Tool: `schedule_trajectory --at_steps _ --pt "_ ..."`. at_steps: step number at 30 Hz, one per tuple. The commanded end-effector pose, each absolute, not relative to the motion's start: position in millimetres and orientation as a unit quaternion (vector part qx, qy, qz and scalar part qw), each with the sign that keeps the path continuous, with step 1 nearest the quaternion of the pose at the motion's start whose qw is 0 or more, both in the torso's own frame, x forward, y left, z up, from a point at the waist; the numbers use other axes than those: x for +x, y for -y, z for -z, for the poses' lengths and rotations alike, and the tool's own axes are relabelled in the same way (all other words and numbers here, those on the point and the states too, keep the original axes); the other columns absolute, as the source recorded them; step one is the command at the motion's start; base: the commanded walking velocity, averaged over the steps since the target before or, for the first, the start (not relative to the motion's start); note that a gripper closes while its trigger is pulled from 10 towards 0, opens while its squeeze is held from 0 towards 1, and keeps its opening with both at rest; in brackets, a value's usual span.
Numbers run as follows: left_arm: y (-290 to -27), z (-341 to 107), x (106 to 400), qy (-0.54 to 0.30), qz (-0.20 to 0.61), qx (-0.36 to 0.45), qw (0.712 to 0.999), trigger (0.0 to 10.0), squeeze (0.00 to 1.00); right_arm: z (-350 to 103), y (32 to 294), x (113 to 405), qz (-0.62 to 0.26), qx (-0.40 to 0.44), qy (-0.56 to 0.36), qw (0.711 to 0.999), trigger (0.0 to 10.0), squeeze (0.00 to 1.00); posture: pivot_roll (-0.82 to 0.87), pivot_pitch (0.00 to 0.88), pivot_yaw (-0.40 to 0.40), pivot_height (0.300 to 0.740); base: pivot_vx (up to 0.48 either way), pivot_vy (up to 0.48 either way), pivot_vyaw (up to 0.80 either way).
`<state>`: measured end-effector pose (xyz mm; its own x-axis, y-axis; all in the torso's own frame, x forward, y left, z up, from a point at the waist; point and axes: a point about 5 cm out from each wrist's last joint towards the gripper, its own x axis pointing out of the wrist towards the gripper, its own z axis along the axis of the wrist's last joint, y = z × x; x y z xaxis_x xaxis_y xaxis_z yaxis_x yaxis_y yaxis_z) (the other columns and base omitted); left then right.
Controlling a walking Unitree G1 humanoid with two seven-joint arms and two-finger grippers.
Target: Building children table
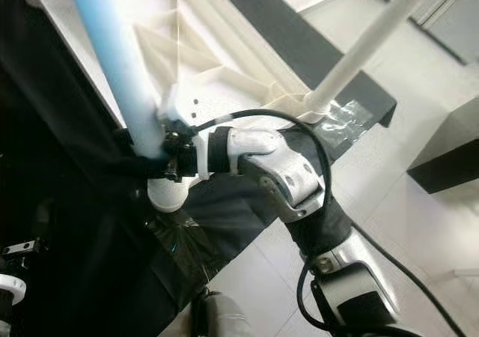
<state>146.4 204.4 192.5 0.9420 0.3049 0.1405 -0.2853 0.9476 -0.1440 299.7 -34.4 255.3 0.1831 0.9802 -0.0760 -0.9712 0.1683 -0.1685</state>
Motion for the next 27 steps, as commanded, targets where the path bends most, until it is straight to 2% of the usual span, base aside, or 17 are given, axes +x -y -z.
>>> schedule_trajectory --at_steps 1,9,11,12,14,17,18,19,24,27 --pt "-206.6 -186.6 146.2 0.065 -0.152 -0.053 0.985 10.0 0.0 -180.5 55.5 318.8 -0.538 -0.104 -0.132 0.826 10.0 0.0 -0.02 0.348 -0.207 0.74 0.0 0.0 0.0" --pt "-210.2 -185.7 149.5 0.067 -0.155 -0.049 0.984 10.0 0.0 -193.2 46.1 311.7 -0.565 -0.078 -0.071 0.818 10.0 0.0 -0.02 0.341 -0.199 0.74 0.0 0.0 0.0" --pt "-211.6 -185.4 150.5 0.068 -0.156 -0.05 0.984 10.0 0.0 -200.3 44.1 305.9 -0.581 -0.076 -0.042 0.809 10.0 0.0 -0.02 0.34 -0.197 0.74 0.0 0.0 0.0" --pt "-212.3 -185.2 151.2 0.069 -0.156 -0.05 0.984 10.0 0.0 -208.4 44.6 301.0 -0.608 -0.075 -0.011 0.79 10.0 0.0 -0.01 0.337 -0.195 0.74 0.0 0.0 0.0" --pt "-212.3 -185.2 151.2 0.069 -0.156 -0.05 0.984 10.0 0.0 -208.4 44.6 301.0 -0.608 -0.075 -0.011 0.79 10.0 0.0 -0.01 0.337 -0.195 0.74 0.0 0.0 0.0" --pt "-213.4 -184.9 152.7 0.071 -0.156 -0.053 0.984 10.0 0.0 -229.6 52.4 302.4 -0.682 -0.084 0.048 0.725 10.0 0.0 -0.01 0.333 -0.191 0.74 0.0 0.0 0.0" --pt "-213.4 -184.9 152.7 0.071 -0.156 -0.053 0.984 10.0 0.0 -229.6 52.4 302.4 -0.682 -0.084 0.048 0.725 10.0 0.0 -0.01 0.333 -0.191 0.74 0.0 0.0 0.0" --pt "-213.2 -184.8 153.5 0.072 -0.155 -0.053 0.984 10.0 0.0 -241.5 55.6 309.3 -0.704 -0.071 0.061 0.704 10.0 0.0 -0.01 0.333 -0.192 0.74 0.0 0.0 0.0" --pt "-213.0 -184.7 154.2 0.072 -0.155 -0.053 0.984 10.0 0.0 -250.3 56.6 314.9 -0.713 -0.062 0.072 0.695 10.0 0.0 -0.01 0.333 -0.192 0.74 0.0 0.0 0.0" --pt "-212.4 -185.2 154.0 0.073 -0.156 -0.054 0.984 10.0 0.0 -258.0 56.7 317.5 -0.751 -0.061 0.074 0.653 10.0 0.0 0.0 0.336 -0.192 0.74 0.0 0.0 0.0"
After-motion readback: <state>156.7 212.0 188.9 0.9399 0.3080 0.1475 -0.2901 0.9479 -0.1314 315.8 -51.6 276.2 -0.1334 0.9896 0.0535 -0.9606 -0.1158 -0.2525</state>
